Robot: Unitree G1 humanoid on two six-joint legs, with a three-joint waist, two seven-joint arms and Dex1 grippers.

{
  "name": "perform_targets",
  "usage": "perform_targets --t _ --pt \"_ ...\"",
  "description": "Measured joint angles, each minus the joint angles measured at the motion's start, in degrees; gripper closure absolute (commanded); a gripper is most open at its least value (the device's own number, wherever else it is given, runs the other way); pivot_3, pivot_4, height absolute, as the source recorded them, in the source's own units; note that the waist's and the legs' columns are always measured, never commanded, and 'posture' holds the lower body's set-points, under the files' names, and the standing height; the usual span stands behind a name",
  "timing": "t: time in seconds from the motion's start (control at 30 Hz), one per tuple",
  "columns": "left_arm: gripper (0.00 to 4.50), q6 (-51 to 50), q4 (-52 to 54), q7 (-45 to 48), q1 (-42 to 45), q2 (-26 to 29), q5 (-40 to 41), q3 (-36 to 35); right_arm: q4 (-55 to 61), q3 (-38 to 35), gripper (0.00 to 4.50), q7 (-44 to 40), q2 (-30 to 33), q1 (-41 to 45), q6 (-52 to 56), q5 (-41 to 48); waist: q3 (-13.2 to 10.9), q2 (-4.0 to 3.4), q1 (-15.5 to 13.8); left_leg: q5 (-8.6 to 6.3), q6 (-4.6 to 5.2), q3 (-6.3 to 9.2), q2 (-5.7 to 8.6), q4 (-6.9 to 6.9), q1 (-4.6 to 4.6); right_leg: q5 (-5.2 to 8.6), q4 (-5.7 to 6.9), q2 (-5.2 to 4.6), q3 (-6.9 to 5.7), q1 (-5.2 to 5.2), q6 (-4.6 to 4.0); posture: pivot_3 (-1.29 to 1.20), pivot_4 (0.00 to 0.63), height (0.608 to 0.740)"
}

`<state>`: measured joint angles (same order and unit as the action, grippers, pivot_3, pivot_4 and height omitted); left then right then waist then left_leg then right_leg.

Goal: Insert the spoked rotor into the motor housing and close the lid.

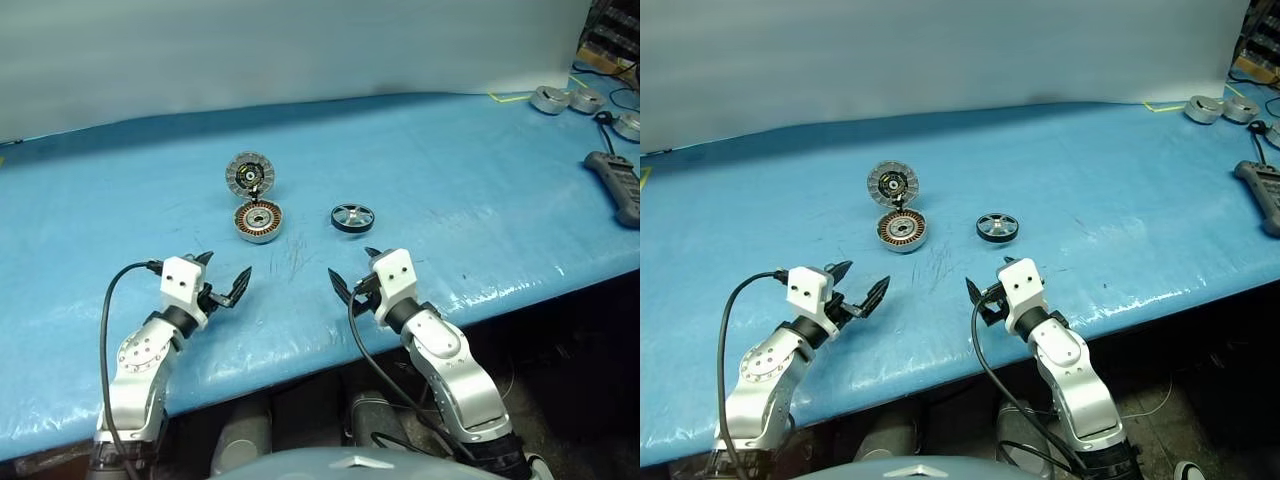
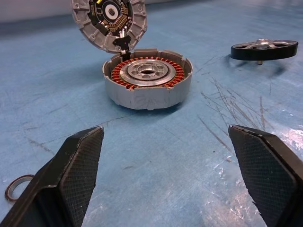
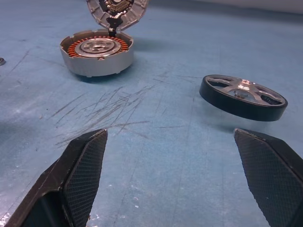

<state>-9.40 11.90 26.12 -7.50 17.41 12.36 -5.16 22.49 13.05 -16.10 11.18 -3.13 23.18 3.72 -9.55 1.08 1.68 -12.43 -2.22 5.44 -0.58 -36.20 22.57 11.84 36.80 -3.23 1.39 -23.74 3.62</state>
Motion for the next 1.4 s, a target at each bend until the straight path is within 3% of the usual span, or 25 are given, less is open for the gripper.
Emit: perform_targets --t 1.17,1.4 --pt "0.01 -0.07 0.00 -0.11 0.07 0.85 0.11 0.01 -0.38 0.00 0.01 -4.96 0.79 0.50 -3.10 0.15 0.00 0.00 0.01 0.00 0.00 -0.02 0.00 0.06 0.01 0.01 -0.04 -0.01 0.00 -0.03 -0.01 0.00 0.150 0.740" --pt "0.01 -2.91 -1.20 4.79 5.02 8.33 -0.18 0.78 -0.54 0.06 0.01 -5.57 1.01 0.46 -3.57 0.18 -0.02 -0.02 -0.05 0.00 0.00 0.00 -0.01 0.07 0.02 0.02 -0.02 0.00 -0.05 -0.05 -0.02 0.00 0.150 0.740"
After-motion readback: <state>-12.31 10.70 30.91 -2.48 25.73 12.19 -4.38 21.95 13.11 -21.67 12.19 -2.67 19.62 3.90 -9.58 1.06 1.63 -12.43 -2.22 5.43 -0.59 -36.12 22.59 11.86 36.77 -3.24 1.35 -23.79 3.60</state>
